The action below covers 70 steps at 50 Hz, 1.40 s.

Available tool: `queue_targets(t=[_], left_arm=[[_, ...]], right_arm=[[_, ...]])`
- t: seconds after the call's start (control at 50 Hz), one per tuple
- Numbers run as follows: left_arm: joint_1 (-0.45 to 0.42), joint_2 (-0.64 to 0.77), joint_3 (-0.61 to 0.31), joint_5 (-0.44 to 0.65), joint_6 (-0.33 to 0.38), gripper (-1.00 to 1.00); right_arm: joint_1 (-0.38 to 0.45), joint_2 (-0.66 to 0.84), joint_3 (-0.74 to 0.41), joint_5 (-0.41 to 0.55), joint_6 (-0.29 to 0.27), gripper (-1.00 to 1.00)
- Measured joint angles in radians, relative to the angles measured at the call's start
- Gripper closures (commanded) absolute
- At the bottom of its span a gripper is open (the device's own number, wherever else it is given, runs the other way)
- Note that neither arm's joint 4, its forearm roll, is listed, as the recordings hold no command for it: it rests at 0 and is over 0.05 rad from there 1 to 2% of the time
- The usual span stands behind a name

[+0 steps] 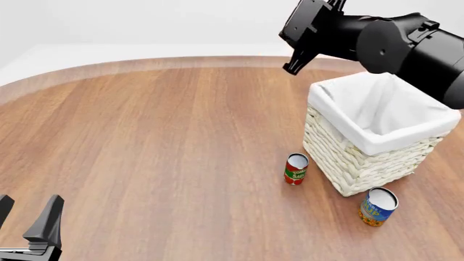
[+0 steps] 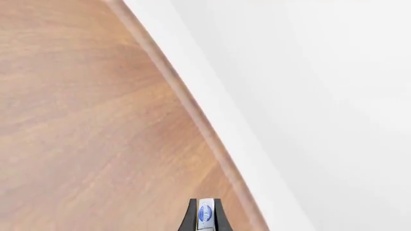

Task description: Pick up the alphabet soup and the cream cheese box, and put them in the basket.

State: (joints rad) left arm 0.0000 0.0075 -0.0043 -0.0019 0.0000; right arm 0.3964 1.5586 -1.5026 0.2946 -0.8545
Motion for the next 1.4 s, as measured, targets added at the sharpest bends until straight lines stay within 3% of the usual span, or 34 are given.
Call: queue_targets(t=[0.8,1.4], left_arm=[[0.000,0.000,0.000,0.000,0.000,-1.00],[0.000,0.000,0.000,0.000,0.000,-1.00]], right_arm=[[-0.024,-0.204,0.219,-0.021,0.010,1.00],[-0.032,-0.243,0.252,-0.023,-0.015,1.00]])
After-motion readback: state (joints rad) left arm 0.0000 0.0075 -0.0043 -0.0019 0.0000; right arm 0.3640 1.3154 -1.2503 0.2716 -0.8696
